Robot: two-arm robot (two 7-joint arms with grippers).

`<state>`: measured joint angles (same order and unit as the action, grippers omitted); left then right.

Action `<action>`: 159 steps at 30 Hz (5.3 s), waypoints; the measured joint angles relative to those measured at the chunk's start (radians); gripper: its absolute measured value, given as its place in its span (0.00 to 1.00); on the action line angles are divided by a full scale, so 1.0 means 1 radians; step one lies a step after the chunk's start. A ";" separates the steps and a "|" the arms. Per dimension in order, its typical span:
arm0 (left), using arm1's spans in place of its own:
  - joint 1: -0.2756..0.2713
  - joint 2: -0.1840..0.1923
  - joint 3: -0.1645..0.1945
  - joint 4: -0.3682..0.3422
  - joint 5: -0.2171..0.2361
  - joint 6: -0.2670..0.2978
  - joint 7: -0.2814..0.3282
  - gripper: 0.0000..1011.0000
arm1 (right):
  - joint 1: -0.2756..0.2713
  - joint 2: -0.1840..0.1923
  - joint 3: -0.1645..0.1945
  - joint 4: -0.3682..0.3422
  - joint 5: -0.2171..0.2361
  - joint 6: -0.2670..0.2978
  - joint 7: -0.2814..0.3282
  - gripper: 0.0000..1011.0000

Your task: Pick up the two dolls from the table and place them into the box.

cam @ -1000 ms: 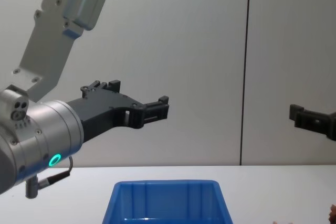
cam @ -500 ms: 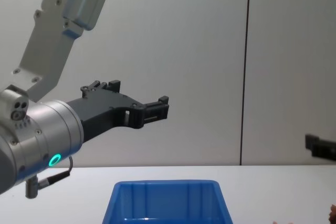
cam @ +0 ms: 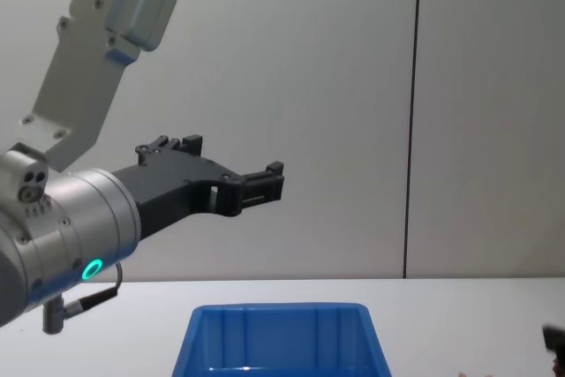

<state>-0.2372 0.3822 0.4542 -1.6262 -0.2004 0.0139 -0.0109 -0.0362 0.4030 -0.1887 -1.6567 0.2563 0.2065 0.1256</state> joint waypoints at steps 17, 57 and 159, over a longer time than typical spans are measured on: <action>0.000 0.000 0.000 0.000 0.000 0.000 0.000 0.99 | -0.017 -0.009 -0.016 0.062 -0.032 0.076 -0.010 0.99; 0.000 0.000 0.000 0.000 0.000 0.000 0.000 0.99 | 0.015 -0.071 -0.014 0.143 0.064 0.043 -0.063 0.27; 0.000 0.000 0.000 0.000 0.000 0.000 0.000 0.99 | 0.058 -0.083 -0.092 0.013 -0.080 0.067 0.192 0.99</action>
<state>-0.2372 0.3821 0.4542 -1.6262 -0.2004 0.0139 -0.0109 0.0222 0.3199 -0.2808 -1.6432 0.1765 0.2734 0.3177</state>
